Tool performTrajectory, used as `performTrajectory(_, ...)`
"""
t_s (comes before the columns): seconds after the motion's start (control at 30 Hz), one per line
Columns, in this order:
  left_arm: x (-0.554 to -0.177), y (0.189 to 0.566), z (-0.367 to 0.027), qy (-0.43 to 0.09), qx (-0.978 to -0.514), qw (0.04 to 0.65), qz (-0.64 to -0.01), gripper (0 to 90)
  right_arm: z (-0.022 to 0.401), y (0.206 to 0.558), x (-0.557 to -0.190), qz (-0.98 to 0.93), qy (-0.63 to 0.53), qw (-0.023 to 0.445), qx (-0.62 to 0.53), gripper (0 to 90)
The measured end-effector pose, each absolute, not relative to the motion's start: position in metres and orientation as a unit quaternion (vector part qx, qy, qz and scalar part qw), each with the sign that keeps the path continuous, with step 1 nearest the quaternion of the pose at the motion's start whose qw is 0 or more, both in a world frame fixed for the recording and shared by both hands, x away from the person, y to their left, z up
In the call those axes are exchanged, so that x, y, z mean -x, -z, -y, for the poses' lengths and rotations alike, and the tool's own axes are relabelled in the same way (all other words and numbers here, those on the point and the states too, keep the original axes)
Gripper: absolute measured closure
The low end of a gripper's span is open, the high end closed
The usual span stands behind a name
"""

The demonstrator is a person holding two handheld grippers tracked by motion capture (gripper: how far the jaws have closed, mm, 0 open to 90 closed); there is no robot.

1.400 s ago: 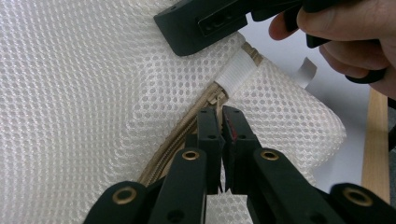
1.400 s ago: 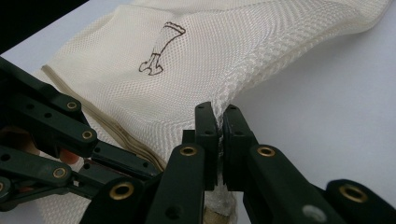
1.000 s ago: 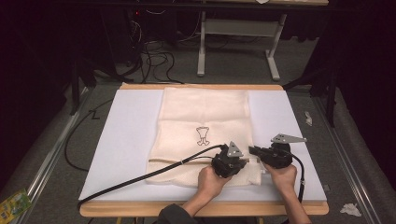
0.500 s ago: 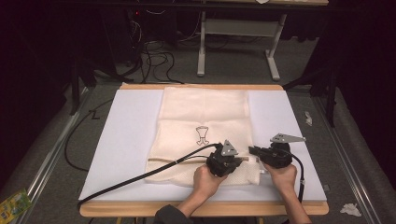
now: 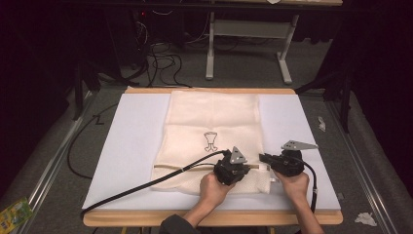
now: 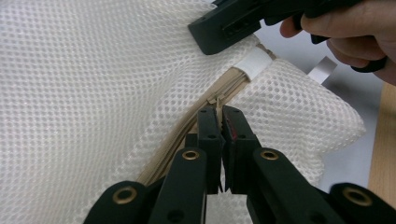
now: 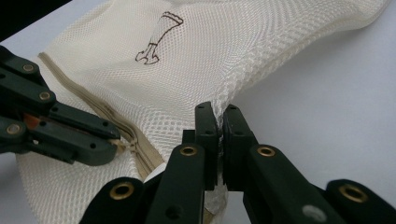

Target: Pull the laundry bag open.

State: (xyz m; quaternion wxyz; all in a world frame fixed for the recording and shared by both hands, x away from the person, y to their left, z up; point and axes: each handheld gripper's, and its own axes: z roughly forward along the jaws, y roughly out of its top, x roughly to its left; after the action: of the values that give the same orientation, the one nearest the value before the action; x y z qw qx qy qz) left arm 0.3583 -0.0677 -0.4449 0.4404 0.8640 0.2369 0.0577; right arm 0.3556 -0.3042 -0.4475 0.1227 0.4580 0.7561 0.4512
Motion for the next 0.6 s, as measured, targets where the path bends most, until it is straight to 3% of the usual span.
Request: performTrajectory(0.6,-0.3575,0.441,0.057,-0.06,-0.86,0.446,-0.242,86.9,0.2987,0.4457,-0.3569,-0.762,-0.448,0.124,-0.451,88.2)
